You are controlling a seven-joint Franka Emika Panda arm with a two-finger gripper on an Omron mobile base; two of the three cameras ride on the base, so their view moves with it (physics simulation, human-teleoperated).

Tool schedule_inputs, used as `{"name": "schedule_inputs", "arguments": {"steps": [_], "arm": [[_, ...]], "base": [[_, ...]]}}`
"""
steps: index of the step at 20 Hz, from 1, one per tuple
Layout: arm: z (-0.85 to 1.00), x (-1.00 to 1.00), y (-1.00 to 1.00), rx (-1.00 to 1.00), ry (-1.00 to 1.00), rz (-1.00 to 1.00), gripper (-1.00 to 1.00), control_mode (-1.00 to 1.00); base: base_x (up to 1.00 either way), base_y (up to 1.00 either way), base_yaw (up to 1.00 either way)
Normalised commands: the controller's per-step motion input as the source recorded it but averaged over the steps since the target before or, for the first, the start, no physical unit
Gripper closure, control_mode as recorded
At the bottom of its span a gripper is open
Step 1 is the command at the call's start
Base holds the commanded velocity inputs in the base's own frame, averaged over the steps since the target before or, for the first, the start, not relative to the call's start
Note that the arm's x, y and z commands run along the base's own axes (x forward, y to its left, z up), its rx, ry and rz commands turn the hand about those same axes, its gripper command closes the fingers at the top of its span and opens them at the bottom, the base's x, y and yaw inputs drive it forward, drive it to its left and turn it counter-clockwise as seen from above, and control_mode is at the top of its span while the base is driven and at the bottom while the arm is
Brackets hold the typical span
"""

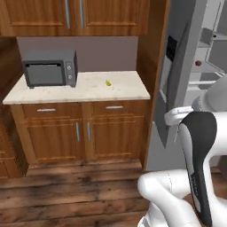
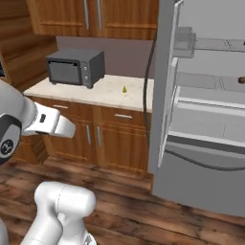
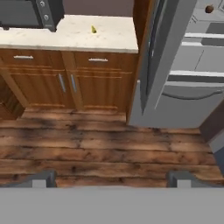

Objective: Open the fridge, remove the apple, lemon wedge, and chicken drumstick, and place them on any counter.

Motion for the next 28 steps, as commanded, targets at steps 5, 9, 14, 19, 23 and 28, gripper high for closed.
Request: {"name": "schedule_inputs", "arguments": {"steps": [5,9,14,19,23,28], "arm": [[0.00,0.00,0.00,0.00,0.00,0.00,-1.00,1.00],[0.00,0.00,0.00,0.00,0.00,0.00,-1.00,1.00],[0.00,0.00,0.00,0.00,0.00,0.00,-1.00,1.00],[0.00,0.00,0.00,0.00,0.00,0.00,-1.00,1.00],[0.00,0.00,0.00,0.00,0.00,0.00,-1.00,1.00],[0.00,0.00,0.00,0.00,0.00,0.00,-1.00,1.00]], "base": [[0.00,-1.00,0.26],[-0.02,-1.00,0.04],[0.05,-0.97,0.00],[0.30,-0.75,-0.08],[0.49,-0.53,-0.21],[0.35,-0.15,-0.15]]}}
